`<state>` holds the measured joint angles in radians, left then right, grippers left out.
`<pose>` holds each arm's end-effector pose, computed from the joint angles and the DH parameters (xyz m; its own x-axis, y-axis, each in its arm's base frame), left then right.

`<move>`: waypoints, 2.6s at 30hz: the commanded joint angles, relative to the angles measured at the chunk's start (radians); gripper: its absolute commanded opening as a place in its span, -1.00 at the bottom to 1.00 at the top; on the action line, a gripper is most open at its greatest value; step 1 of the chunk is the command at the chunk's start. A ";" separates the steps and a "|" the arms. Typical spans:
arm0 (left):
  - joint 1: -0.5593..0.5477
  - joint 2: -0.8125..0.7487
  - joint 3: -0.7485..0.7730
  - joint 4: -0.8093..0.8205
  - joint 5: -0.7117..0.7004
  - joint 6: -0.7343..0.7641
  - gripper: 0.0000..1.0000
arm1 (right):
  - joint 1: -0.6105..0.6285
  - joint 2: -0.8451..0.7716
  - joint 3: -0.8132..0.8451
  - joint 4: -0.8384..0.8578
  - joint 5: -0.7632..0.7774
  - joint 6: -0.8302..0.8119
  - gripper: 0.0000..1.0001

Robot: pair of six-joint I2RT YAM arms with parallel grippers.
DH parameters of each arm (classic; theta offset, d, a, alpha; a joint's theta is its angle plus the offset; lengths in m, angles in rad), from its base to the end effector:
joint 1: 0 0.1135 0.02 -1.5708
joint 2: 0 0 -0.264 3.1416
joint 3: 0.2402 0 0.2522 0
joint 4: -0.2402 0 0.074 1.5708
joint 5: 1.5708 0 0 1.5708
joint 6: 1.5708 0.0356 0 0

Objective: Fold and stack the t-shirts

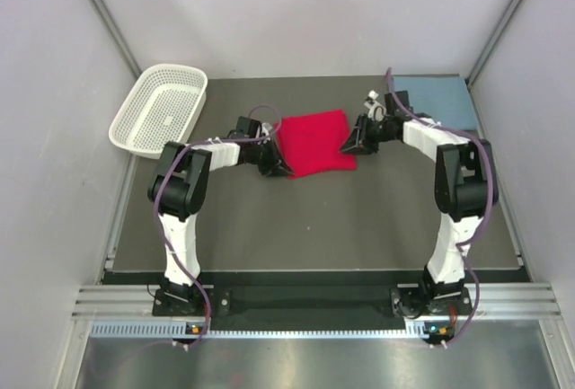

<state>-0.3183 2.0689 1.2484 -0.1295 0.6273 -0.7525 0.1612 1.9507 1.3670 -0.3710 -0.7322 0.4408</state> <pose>0.3894 -0.1503 0.1235 -0.9588 -0.2667 -0.0983 -0.1063 0.6573 -0.7461 0.4042 0.0898 0.1917 -0.9422 0.1683 -0.2898 -0.1091 0.6637 0.7400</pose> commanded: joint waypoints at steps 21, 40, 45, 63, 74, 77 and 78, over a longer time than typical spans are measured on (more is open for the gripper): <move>0.019 0.014 0.098 -0.261 -0.060 0.189 -0.88 | -0.080 0.002 -0.089 0.015 -0.041 -0.129 -0.32; 0.012 -0.504 -0.001 -0.352 -0.006 0.137 -0.13 | -0.072 0.073 -0.077 0.027 0.048 -0.145 0.02; 0.002 -0.590 -0.037 -0.383 -0.024 0.136 -0.17 | -0.045 0.094 -0.094 0.072 0.044 -0.131 -0.38; -0.238 -0.598 -0.015 -0.427 -0.260 0.171 -0.03 | 0.121 -0.315 -0.548 0.252 0.095 0.191 -0.20; -0.484 -0.299 0.219 -0.456 -0.582 0.327 0.16 | -0.154 -0.538 -0.516 -0.045 0.246 0.029 0.99; -0.543 -0.190 0.314 -0.484 -0.702 0.392 0.22 | -0.198 -0.518 -0.519 -0.051 0.244 0.023 0.99; -0.554 -0.164 0.366 -0.493 -0.725 0.407 0.22 | -0.204 -0.518 -0.517 -0.058 0.249 0.022 0.99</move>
<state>-0.8288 1.8416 1.5036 -0.5858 0.0666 -0.4416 -0.0132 1.4273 0.8333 -0.3908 -0.5079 0.4908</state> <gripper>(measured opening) 0.606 0.993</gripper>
